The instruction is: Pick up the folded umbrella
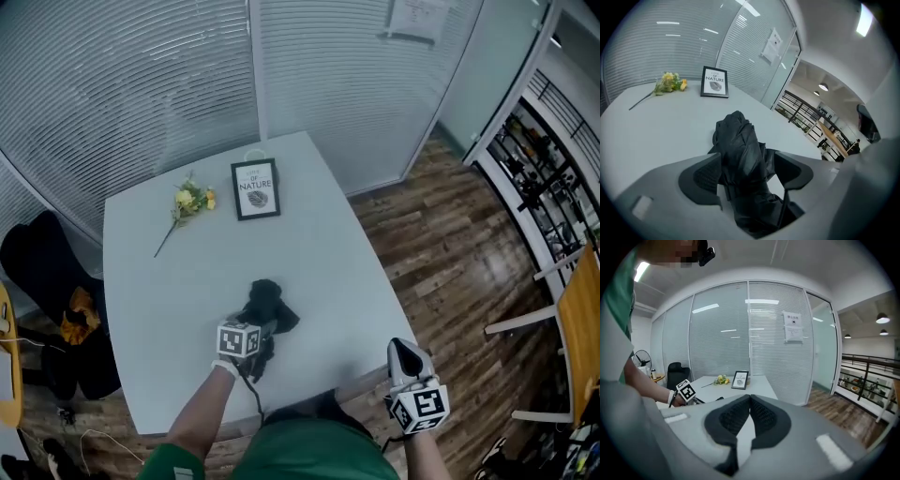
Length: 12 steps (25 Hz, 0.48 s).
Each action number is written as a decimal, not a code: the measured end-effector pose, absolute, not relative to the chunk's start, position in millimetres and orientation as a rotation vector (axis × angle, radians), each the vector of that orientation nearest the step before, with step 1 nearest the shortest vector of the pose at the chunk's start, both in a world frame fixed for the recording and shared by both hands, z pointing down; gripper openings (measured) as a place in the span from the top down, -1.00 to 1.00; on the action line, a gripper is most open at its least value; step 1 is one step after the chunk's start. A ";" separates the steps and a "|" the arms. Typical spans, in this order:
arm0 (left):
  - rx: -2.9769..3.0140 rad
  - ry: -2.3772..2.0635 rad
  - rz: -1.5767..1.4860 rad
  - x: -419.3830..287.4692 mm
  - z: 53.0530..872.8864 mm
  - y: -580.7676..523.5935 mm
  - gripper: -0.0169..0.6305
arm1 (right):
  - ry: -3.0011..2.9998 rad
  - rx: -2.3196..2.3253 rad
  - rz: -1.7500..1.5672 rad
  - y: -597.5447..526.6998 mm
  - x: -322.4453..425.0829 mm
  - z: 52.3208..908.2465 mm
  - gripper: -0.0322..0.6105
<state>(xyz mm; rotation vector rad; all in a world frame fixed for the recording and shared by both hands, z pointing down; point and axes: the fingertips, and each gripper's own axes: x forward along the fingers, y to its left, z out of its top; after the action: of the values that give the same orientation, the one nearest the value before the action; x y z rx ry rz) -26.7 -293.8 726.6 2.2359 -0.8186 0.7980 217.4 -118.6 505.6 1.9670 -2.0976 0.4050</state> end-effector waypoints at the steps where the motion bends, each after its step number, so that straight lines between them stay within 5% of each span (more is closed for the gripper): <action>1: 2.214 -0.814 0.801 -23.9 733.5 -295.8 -0.11 | -2.082 1.977 0.412 -112.9 219.3 506.9 0.89; 12: 2.098 -0.857 0.939 -12.7 773.9 -309.1 -0.13 | -1.980 2.072 0.487 -71.8 232.9 518.5 0.89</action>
<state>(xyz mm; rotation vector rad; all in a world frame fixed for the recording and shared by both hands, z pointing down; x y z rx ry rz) -12.7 -309.1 773.9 2.0983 -0.8568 0.9392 232.9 -71.8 518.5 2.0723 -1.9802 0.4873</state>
